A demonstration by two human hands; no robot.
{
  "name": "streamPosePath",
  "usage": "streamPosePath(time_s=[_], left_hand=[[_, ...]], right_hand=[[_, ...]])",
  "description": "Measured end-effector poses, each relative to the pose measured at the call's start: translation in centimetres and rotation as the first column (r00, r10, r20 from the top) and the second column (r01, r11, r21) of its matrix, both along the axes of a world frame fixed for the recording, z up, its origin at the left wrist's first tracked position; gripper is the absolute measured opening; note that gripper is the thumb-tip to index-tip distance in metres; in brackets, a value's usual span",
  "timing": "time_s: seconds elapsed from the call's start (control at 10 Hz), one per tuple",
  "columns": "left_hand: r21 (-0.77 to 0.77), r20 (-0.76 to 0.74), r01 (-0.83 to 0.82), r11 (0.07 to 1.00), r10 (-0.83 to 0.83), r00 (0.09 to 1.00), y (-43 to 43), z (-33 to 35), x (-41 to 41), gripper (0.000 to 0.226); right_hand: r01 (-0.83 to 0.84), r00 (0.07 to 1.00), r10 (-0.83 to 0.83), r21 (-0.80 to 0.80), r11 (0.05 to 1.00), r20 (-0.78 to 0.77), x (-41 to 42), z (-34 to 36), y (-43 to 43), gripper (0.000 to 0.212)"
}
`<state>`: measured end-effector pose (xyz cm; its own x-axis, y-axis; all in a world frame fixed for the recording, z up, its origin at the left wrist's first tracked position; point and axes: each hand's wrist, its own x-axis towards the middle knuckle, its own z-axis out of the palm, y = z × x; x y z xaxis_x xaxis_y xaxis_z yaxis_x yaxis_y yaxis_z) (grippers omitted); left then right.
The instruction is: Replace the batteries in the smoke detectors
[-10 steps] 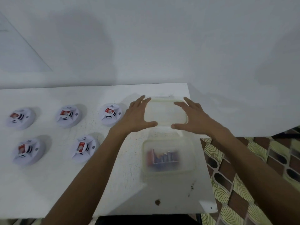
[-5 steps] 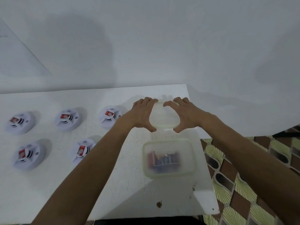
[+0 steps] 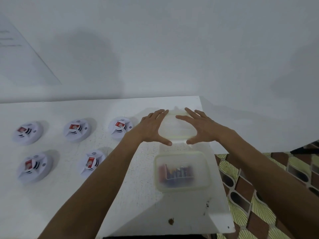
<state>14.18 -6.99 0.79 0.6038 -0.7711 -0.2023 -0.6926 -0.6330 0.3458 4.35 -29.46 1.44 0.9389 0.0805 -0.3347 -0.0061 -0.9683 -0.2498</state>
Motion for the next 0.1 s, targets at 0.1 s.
streamPosePath(time_s=[0.1], left_hand=[[-0.09,-0.067,-0.07,0.993,0.064,0.996,1.11,-0.14,-0.79,0.117]], right_hand=[[0.04,0.999,-0.042,0.058,0.998,0.034,-1.13,0.68,0.29,0.103]])
